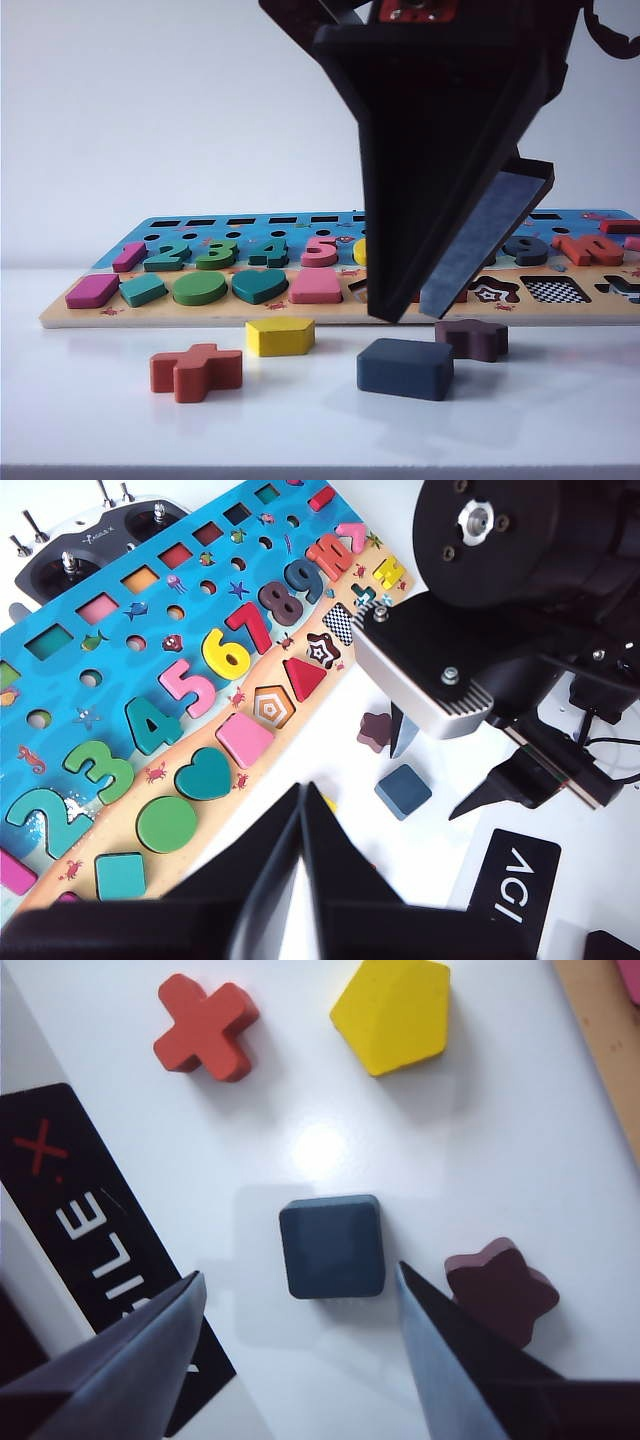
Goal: Insert the cube into the slot.
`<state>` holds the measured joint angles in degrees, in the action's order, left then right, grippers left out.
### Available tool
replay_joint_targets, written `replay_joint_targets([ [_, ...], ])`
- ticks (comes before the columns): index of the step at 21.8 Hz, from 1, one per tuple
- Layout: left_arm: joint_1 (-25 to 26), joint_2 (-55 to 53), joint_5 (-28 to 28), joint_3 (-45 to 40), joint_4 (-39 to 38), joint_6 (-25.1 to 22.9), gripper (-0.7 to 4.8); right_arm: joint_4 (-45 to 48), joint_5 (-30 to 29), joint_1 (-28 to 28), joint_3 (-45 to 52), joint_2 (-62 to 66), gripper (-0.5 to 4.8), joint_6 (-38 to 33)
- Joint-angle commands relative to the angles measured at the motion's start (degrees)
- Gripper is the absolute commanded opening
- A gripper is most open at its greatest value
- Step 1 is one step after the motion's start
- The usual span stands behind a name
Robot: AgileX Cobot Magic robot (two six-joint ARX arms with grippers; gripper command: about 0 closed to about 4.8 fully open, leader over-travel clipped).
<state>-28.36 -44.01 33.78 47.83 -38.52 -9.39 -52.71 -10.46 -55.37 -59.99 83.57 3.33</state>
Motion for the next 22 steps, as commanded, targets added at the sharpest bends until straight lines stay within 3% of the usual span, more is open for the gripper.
replay_joint_targets([
  [1, 0.0, -0.09, 0.52, 0.28, 0.52, -0.04, 0.1, 1.6, 0.24, -0.5, -0.13, 0.22, 3.41, -0.85],
  [11, 0.0, -0.09, 0.5, 0.28, 0.52, -0.04, 0.1, 2.82, 0.96, -1.25, 0.07, 3.39, 3.31, -0.72],
  [22, 0.0, -0.09, 0.52, 0.28, 0.52, -0.04, 0.1, 2.45, 3.19, -1.27, 0.17, 3.39, 2.36, -0.46],
])
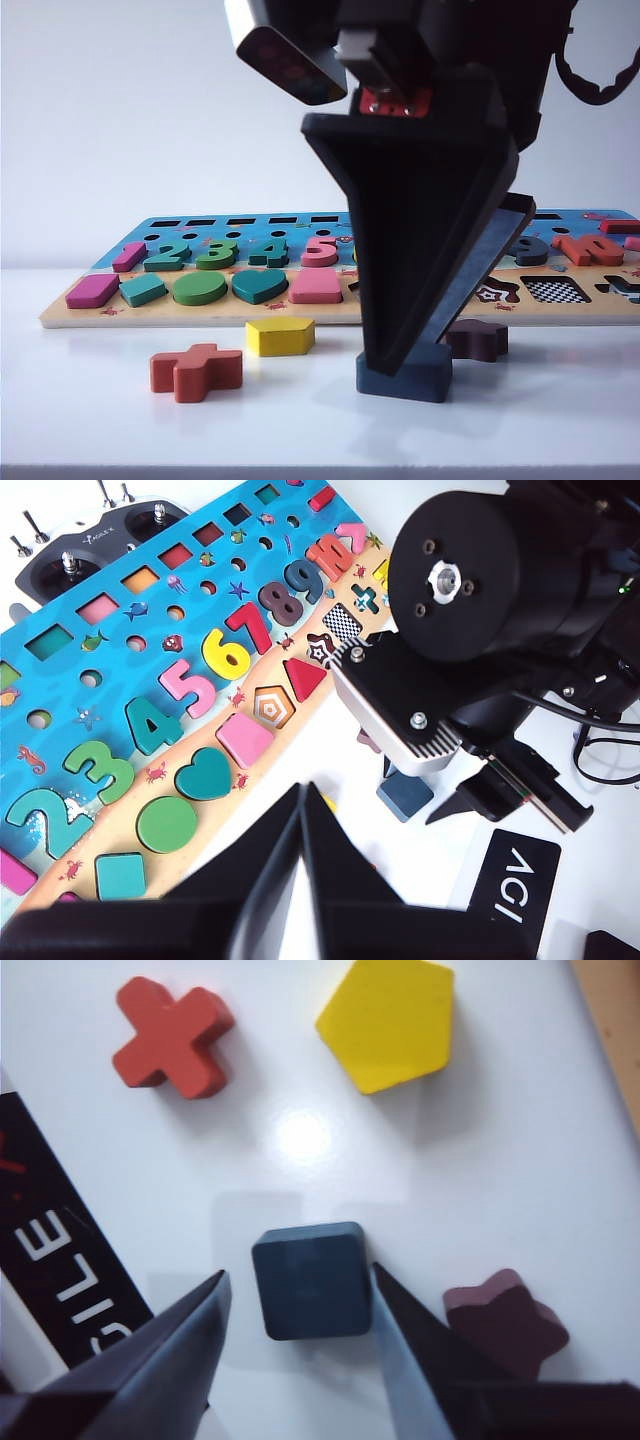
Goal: Insert the cube into the slot.
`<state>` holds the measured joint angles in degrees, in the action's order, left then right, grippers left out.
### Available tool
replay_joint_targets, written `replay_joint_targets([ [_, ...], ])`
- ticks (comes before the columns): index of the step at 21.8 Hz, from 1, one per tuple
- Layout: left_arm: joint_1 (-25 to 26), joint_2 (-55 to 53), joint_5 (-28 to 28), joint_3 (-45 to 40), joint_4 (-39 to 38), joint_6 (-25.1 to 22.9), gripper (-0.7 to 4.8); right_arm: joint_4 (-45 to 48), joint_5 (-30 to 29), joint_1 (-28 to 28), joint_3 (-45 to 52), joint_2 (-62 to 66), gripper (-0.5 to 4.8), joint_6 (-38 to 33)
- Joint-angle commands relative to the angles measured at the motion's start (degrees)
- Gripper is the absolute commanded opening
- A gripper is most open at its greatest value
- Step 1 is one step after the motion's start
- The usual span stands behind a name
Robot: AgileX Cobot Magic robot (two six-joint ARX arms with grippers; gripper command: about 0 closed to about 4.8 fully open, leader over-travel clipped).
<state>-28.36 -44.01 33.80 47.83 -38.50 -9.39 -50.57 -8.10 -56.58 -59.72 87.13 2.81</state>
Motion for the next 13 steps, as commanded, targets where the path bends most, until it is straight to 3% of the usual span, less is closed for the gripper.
replay_joint_targets([
  [1, 0.0, -0.09, 0.5, 0.28, 0.5, -0.04, 0.1, 0.24, 0.83, -0.07, -0.07, -0.17, 2.28, 0.07],
  [13, 0.0, -0.09, 0.5, 0.28, 0.5, -0.04, 0.1, 0.17, 1.64, -0.9, 0.22, 0.44, 2.28, 0.0],
])
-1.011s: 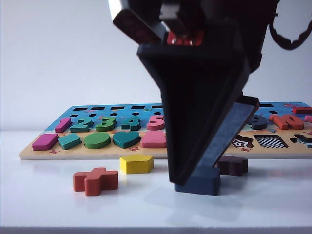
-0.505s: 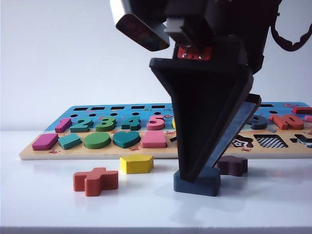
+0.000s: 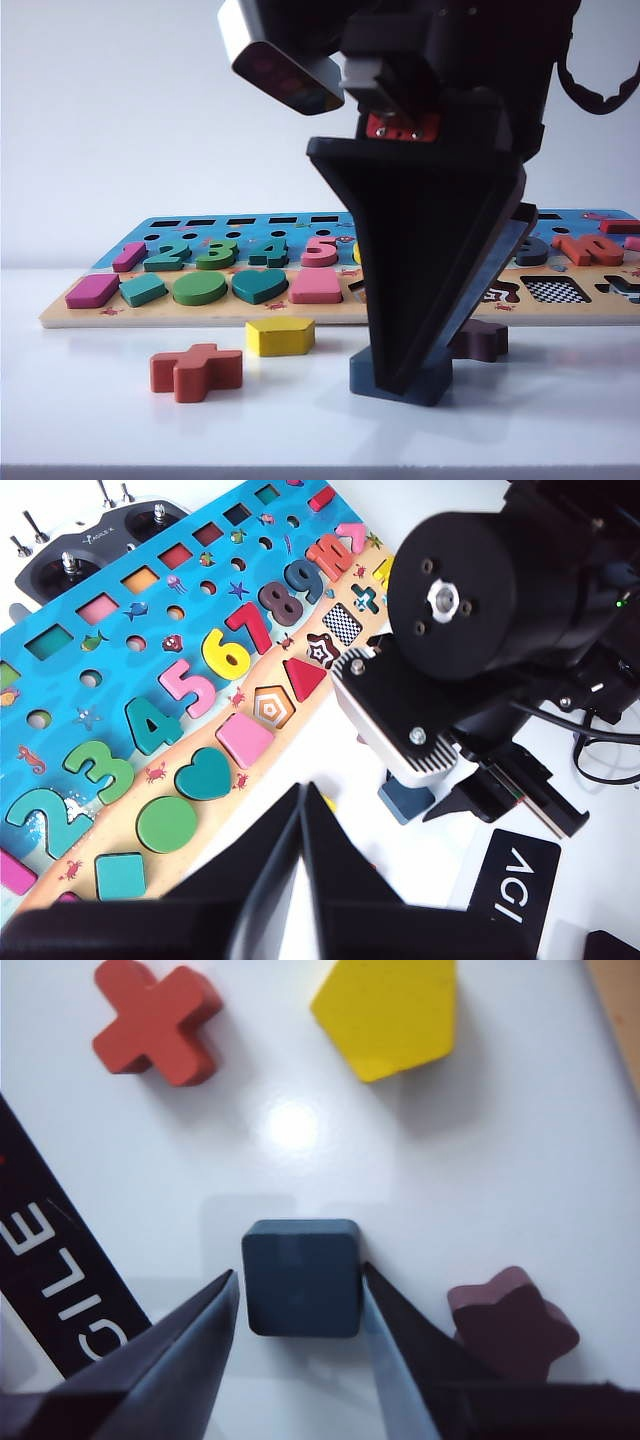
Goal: Insert the cube into the slot.
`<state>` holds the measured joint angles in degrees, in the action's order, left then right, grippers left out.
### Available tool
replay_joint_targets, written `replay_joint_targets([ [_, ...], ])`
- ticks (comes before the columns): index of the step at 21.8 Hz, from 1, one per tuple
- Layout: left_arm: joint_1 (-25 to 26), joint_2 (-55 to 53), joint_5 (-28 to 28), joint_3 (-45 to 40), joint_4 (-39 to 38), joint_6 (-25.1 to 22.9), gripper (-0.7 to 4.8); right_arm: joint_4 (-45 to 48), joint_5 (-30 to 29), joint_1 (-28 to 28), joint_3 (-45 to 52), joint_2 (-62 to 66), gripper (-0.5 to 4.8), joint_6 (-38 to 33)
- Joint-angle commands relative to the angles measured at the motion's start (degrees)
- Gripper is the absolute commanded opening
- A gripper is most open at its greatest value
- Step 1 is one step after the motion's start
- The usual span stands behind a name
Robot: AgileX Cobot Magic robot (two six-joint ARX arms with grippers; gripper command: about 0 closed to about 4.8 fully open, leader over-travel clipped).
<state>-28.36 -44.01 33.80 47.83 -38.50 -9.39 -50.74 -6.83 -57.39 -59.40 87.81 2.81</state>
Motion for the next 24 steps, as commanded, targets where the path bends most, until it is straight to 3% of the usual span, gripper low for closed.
replay_joint_targets([
  [1, 0.0, -0.09, 0.5, 0.28, 0.5, -0.02, 0.1, 0.35, 0.76, -0.09, -0.11, -0.24, 2.27, 0.0],
  [13, 0.0, -0.09, 0.5, 0.28, 0.52, -0.04, 0.1, 0.61, 2.56, -0.13, -0.17, -0.24, 0.63, 0.0],
  [20, 0.0, -0.09, 0.5, 0.28, 0.5, -0.02, 0.1, 3.48, 2.34, 0.0, -0.55, -5.2, 0.25, -1.9],
  [24, 0.0, -0.09, 0.5, 0.28, 0.5, -0.02, 0.1, 4.72, 2.4, 0.79, -0.55, -10.29, 0.18, -6.49],
])
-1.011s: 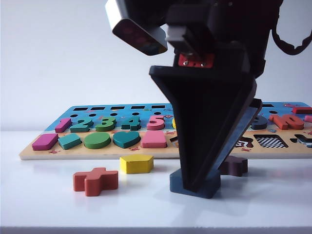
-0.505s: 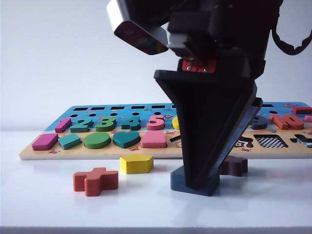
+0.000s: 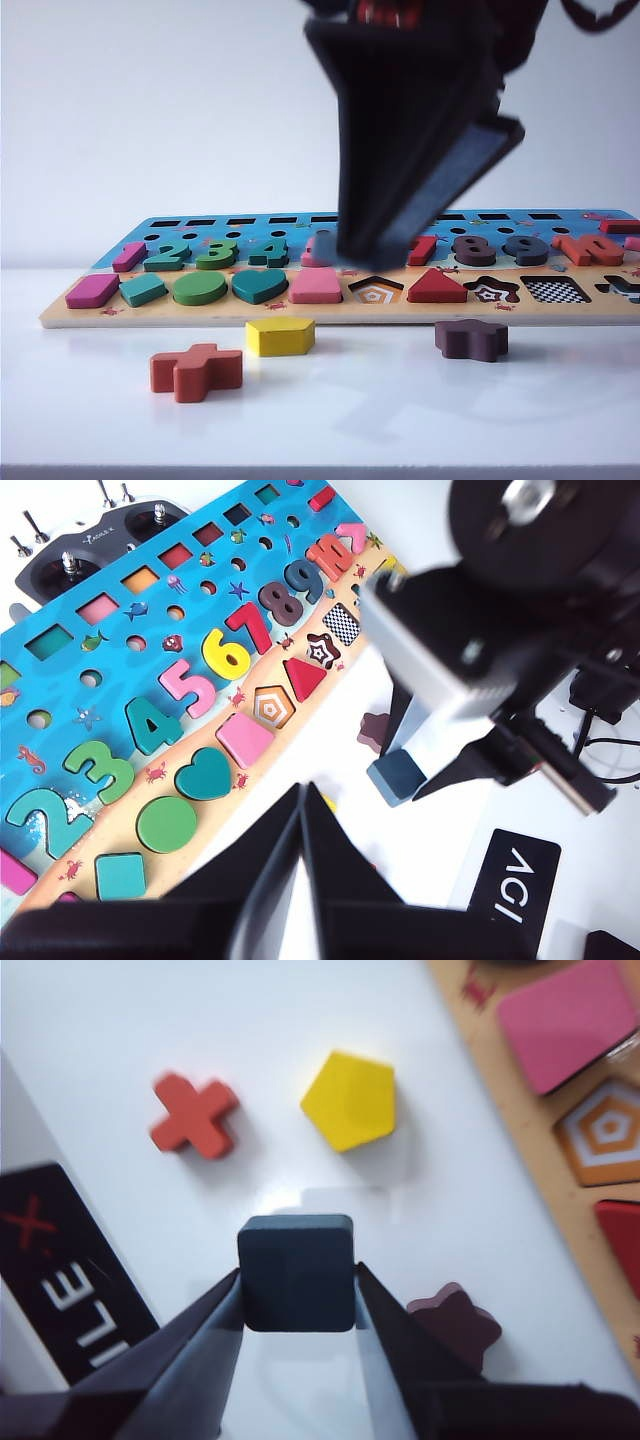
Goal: Insert the cube into the slot.
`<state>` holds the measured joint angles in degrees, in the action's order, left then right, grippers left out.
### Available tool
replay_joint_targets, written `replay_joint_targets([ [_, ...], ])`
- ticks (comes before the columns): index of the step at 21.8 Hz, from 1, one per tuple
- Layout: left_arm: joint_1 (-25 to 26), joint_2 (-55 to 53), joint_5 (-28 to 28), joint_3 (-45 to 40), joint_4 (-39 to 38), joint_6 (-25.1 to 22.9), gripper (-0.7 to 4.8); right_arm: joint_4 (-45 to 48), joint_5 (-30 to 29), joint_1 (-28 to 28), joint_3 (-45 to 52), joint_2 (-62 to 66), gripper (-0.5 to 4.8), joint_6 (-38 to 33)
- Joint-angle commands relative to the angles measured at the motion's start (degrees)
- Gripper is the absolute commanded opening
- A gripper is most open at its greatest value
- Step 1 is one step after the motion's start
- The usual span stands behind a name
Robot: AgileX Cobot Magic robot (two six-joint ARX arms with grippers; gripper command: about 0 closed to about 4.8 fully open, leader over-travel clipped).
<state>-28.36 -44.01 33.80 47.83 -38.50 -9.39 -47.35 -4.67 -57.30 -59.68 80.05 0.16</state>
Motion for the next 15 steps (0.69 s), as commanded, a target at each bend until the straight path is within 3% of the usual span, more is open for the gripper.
replay_joint_targets([
  [1, 0.0, -0.09, 0.5, 0.28, 0.52, -0.04, 0.1, 1.53, 0.33, 0.96, -0.26, -3.69, 0.18, -5.6],
  [6, 0.0, -0.09, 0.5, 0.28, 0.5, -0.04, 0.1, 2.19, 1.2, 4.31, -0.24, -10.12, -0.03, -15.32],
  [11, 0.0, -0.09, 0.5, 0.28, 0.5, -0.04, 0.1, 1.44, 9.29, 8.74, -0.04, -14.14, -0.08, -22.99],
  [15, 0.0, -0.09, 0.5, 0.28, 0.52, -0.04, 0.1, 1.53, 10.95, 12.59, 0.79, -16.06, -0.08, -27.52],
])
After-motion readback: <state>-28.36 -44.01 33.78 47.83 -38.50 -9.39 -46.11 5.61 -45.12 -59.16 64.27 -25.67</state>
